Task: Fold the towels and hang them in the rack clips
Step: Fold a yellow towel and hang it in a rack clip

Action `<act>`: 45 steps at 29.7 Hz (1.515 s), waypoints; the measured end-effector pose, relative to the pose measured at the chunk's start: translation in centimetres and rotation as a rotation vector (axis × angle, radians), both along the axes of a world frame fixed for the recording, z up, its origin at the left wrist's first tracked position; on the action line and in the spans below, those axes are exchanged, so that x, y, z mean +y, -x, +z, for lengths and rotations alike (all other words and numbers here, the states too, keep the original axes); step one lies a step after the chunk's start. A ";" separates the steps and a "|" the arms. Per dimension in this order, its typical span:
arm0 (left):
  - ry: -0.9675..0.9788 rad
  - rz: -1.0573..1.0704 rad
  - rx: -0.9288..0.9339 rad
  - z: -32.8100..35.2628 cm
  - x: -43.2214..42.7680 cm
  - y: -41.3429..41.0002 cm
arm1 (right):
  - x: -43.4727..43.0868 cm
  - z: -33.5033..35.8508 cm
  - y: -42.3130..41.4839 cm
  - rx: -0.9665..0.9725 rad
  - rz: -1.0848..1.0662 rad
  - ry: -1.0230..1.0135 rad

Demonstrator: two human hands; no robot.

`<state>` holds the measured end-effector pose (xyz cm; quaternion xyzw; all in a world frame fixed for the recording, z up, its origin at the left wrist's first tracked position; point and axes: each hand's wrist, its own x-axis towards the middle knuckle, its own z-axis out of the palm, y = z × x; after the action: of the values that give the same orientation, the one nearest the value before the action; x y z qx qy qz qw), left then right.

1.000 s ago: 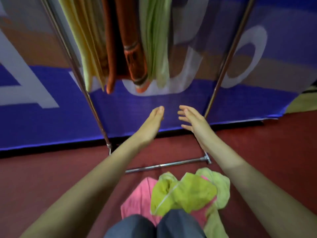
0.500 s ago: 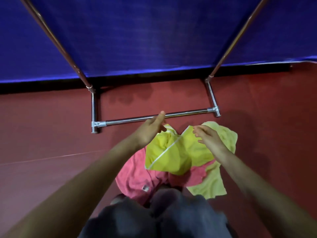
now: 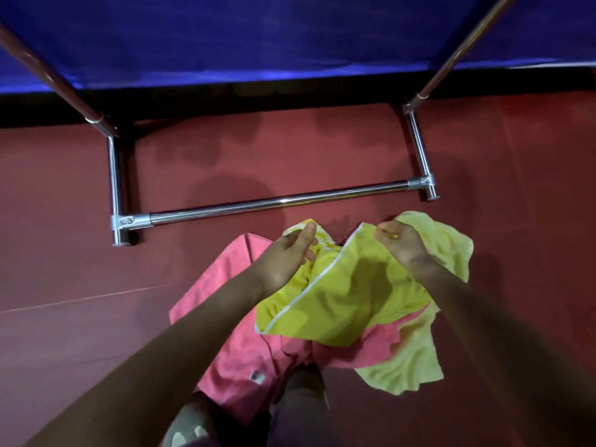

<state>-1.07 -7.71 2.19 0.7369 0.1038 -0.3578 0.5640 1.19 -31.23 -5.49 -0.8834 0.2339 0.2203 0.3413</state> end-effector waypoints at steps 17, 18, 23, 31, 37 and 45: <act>0.044 0.104 0.051 -2.6 2.5 1.8 | 2.9 0.0 0.0 -0.178 0.112 -0.148; 0.033 0.089 0.012 -1.7 2.5 1.9 | 3.3 1.7 0.6 -0.226 0.167 -0.169; 0.013 0.002 -0.173 3.7 2.4 2.0 | 6.1 9.7 3.0 -0.325 0.371 -0.244; 0.180 -0.028 -0.467 15.9 3.3 3.1 | 9.5 24.1 4.3 -0.354 0.398 -0.501; 0.254 0.045 -0.620 25.0 4.8 3.6 | 11.7 34.1 4.4 -0.469 0.462 -0.583; 0.246 0.044 -0.775 35.8 6.7 6.2 | 13.2 44.3 6.9 -0.623 0.581 -0.622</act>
<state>-7.25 -0.97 37.99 0.7417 -0.1443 -0.0514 0.6530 -5.70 -18.07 38.85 -0.7924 -0.2097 0.0917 0.5655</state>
